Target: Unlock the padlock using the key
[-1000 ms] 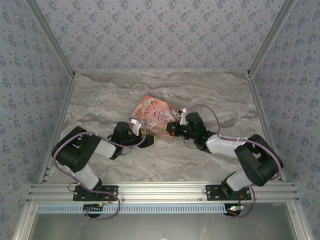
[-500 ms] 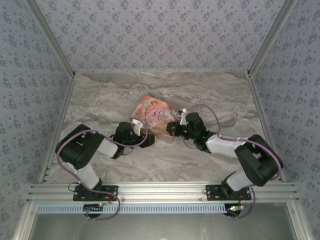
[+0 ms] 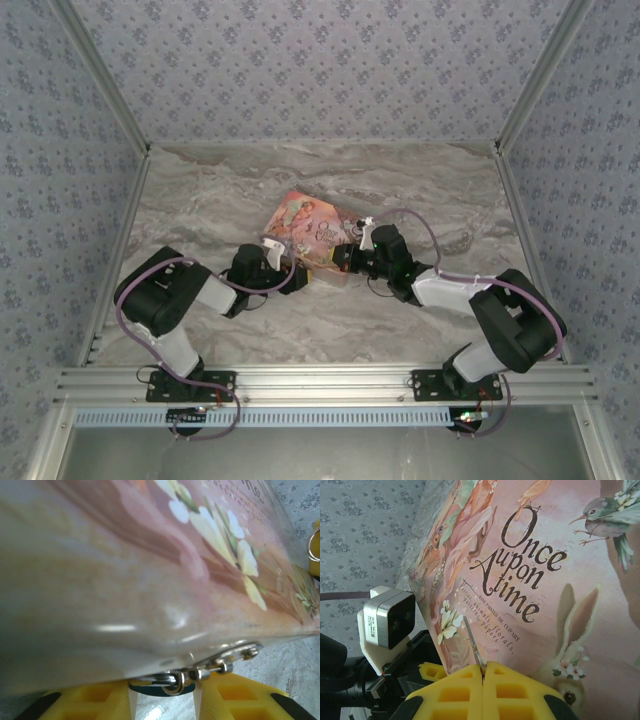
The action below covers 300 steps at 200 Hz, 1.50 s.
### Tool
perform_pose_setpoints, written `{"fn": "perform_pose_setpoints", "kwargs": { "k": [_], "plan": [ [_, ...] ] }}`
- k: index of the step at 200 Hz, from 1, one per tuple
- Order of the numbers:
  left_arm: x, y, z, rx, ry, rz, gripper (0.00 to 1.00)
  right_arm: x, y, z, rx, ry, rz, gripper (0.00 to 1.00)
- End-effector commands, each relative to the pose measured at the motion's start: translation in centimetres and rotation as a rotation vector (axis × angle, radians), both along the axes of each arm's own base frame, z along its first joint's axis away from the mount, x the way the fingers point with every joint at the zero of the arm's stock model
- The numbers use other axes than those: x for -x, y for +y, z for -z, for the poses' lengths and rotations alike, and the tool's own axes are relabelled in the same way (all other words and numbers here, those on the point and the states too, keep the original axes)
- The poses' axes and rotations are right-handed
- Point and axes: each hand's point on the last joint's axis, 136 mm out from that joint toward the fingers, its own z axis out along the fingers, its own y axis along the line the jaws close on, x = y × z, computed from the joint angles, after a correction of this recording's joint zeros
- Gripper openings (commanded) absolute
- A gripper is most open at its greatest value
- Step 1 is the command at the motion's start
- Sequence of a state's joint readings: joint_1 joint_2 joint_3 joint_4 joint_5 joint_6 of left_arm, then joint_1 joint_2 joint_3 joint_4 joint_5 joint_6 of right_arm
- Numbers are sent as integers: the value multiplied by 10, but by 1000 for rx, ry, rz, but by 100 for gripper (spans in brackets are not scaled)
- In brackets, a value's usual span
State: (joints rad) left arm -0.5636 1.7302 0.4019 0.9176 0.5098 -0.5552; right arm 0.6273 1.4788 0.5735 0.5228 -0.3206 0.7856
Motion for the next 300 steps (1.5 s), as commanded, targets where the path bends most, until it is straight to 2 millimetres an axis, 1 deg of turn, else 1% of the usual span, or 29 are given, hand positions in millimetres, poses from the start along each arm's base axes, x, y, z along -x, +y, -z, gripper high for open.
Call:
{"fn": "perform_pose_setpoints", "kwargs": {
  "k": [1,14,35,79,108,143,155,183,216,235,264,281,300],
  "plan": [
    [-12,-9,-17,45,-50,-5,31,34,-19,62,157,185,-20,0],
    [-12,-9,-18,48,-47,-10,30,34,-18,61,156,179,-22,0],
    [-12,-9,-22,59,-38,-18,28,30,-17,54,150,152,-20,0],
    [-12,-8,-33,88,27,-58,25,22,-14,22,166,-4,-29,0],
    [-14,-7,-33,86,125,-106,25,24,-25,6,236,-136,-18,0],
    [-11,-13,-43,120,173,-123,26,37,-39,-9,269,-249,-20,0],
    [-10,-15,-47,125,186,-122,26,45,-39,-10,296,-285,-48,0],
    [-8,-25,-59,137,204,-108,25,66,-36,-2,337,-365,-107,0],
    [-7,-35,-73,155,226,-102,25,78,-29,8,394,-441,-155,0],
    [-6,-39,-79,168,245,-102,25,79,-25,13,438,-469,-176,0],
    [-4,-43,-86,187,275,-105,24,71,-20,15,455,-497,-169,0],
    [-3,-43,-89,196,298,-116,22,68,-16,16,458,-511,-167,0],
    [-2,-44,-89,194,331,-125,22,65,-12,18,467,-521,-177,0]
  ]
}}
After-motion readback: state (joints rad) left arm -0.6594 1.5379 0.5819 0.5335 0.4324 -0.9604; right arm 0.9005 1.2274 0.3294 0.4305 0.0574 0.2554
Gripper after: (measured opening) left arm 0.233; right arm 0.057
